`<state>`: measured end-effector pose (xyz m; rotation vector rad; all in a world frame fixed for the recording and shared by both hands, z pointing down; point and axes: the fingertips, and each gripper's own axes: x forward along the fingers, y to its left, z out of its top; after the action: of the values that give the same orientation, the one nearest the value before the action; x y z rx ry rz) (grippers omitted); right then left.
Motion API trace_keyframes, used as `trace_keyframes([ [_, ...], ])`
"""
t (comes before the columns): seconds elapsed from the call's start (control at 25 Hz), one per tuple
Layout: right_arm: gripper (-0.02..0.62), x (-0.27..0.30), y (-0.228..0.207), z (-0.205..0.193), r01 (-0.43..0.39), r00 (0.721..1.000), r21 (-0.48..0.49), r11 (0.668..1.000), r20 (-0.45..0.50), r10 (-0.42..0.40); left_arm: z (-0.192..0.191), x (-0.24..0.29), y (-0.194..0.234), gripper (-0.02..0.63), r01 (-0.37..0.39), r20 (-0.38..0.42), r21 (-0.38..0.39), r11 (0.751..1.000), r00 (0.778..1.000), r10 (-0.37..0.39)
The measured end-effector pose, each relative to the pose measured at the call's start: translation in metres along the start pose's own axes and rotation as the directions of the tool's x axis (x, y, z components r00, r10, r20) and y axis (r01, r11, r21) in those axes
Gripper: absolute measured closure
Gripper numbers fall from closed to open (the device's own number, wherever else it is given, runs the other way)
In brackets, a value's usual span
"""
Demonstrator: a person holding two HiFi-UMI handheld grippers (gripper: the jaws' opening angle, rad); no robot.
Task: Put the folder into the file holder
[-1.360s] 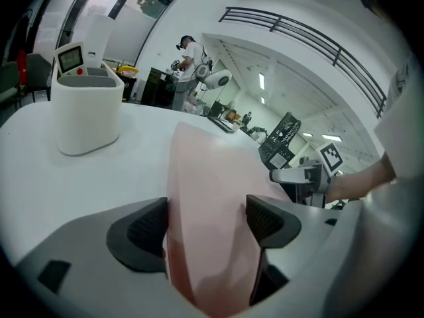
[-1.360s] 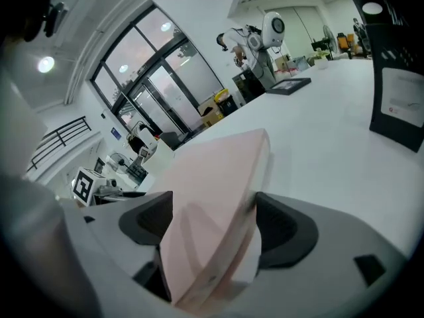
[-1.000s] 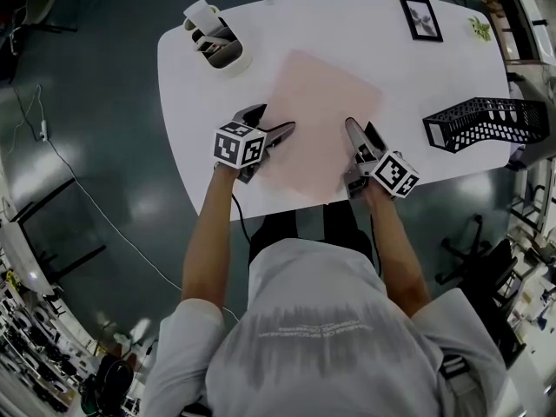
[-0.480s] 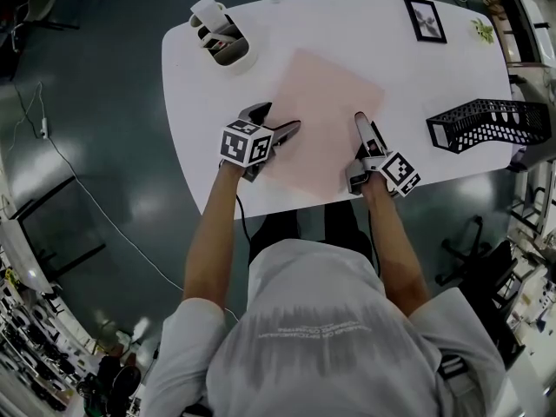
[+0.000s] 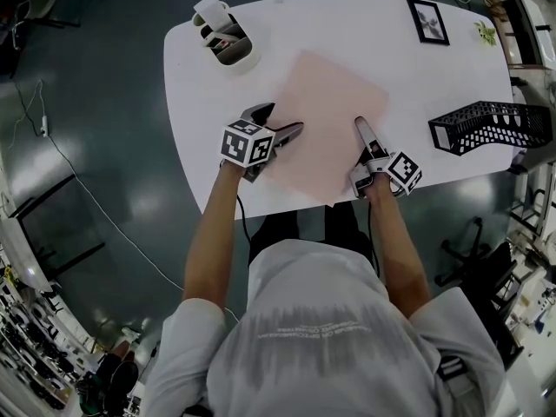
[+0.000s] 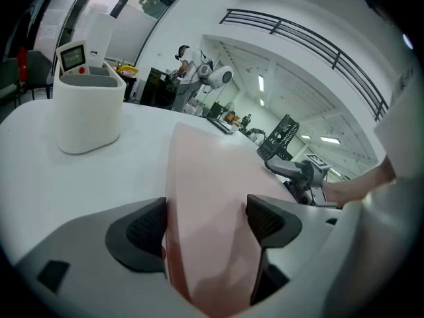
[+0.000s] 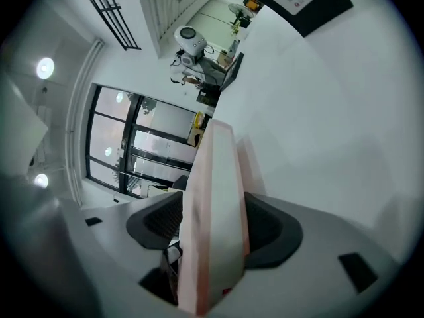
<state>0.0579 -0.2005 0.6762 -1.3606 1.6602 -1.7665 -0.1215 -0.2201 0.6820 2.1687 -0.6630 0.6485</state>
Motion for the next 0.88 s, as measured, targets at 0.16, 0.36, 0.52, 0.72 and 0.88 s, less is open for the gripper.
trace_keyframes([
  [0.16, 0.314, 0.004, 0.005, -0.006, -0.107, 0.990, 0.046, 0.993, -0.093, 0.111, 0.001, -0.003, 0.001, 0.227, 0.002, 0.004, -0.003, 1.000, 1.000, -0.002],
  [0.36, 0.314, 0.010, 0.018, -0.026, -0.238, 0.944, 0.081, 0.968, -0.214, 0.251, 0.001, -0.003, -0.001, 0.229, 0.023, 0.007, -0.004, 1.000, 1.000, -0.023],
  [0.52, 0.347, 0.015, 0.017, -0.033, -0.232, 0.925, 0.092, 0.968, -0.286, 0.249, 0.001, -0.003, 0.000, 0.227, 0.024, 0.006, -0.002, 1.000, 1.000, -0.024],
  [0.72, 0.377, 0.023, 0.023, -0.042, -0.243, 0.888, 0.057, 0.968, -0.388, 0.246, 0.003, -0.006, 0.000, 0.227, 0.030, 0.022, -0.008, 1.000, 0.999, -0.030],
  [0.88, 0.382, 0.028, 0.028, -0.050, -0.254, 0.863, 0.034, 0.967, -0.444, 0.242, 0.001, -0.007, -0.001, 0.227, 0.034, 0.023, -0.004, 0.999, 0.999, -0.034],
])
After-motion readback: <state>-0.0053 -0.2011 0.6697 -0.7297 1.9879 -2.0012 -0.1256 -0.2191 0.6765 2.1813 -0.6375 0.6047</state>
